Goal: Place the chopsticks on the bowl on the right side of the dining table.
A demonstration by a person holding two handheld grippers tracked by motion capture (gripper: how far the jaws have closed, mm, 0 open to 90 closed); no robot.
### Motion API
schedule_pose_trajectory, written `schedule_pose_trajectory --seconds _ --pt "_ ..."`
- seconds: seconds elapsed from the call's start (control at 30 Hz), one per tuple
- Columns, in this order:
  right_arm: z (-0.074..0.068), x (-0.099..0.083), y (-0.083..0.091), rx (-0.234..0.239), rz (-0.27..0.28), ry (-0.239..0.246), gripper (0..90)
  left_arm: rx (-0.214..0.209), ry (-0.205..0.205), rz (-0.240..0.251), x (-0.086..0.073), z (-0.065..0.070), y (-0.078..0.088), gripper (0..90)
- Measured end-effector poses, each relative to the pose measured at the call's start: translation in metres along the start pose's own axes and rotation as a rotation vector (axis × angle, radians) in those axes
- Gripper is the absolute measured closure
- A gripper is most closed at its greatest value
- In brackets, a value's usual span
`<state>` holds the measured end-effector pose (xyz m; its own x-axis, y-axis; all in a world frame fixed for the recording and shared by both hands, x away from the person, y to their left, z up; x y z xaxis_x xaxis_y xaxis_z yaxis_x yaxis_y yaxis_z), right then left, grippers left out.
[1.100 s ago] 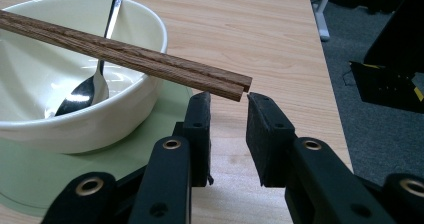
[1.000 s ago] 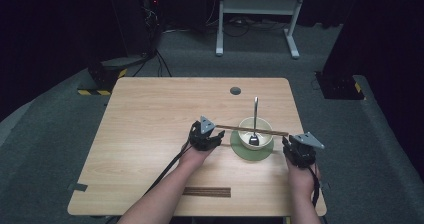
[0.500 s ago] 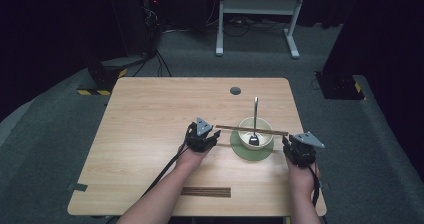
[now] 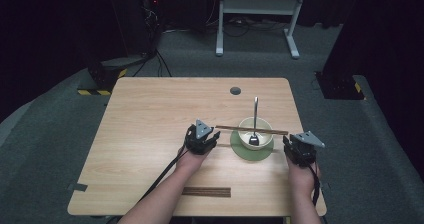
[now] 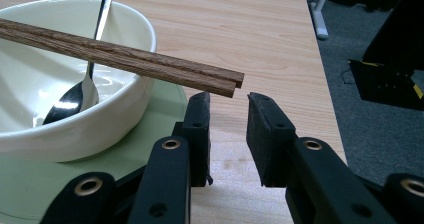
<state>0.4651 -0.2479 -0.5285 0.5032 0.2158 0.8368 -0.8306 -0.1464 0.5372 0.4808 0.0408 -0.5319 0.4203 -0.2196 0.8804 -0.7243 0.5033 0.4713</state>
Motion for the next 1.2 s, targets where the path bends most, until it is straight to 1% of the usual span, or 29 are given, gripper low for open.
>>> schedule_pose_trajectory --seconds 0.13,0.3,0.7,0.9,1.03,1.2 --pt "0.0001 0.0002 -0.0001 0.000 0.000 0.000 71.1 -0.008 0.003 0.010 0.0018 0.0013 0.0012 65.3" --pt "0.0003 0.0005 0.0001 0.000 0.002 -0.001 71.0 -0.015 0.005 0.001 0.0016 0.0019 -0.0010 65.3" --pt "0.0022 0.0009 0.0000 -0.001 0.003 -0.006 71.1 -0.017 0.003 -0.001 0.0025 0.0031 -0.0025 65.3" --pt "0.0037 0.0007 0.0001 -0.004 0.004 -0.009 71.1 -0.024 0.001 -0.006 0.0017 0.0046 -0.0041 65.3" --pt "0.0040 0.0007 0.0004 -0.005 0.004 -0.009 71.1 -0.023 0.000 -0.008 0.0016 0.0050 -0.0043 65.1" --pt "0.0044 0.0009 0.0004 -0.003 0.006 -0.009 71.5 -0.009 0.001 -0.014 0.0009 0.0020 -0.0040 63.6"
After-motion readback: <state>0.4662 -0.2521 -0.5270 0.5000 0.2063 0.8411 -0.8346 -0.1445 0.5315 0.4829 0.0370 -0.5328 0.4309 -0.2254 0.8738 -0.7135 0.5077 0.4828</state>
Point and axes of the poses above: each handheld gripper's, and its own axes: y roughly backward along the jaws, x roughly out of its top, z roughly to its right, the point moved 8 cm from there along -y, roughly forward along the jaws, and after that the axes turned 3 degrees about y, right-handed, at the moved point
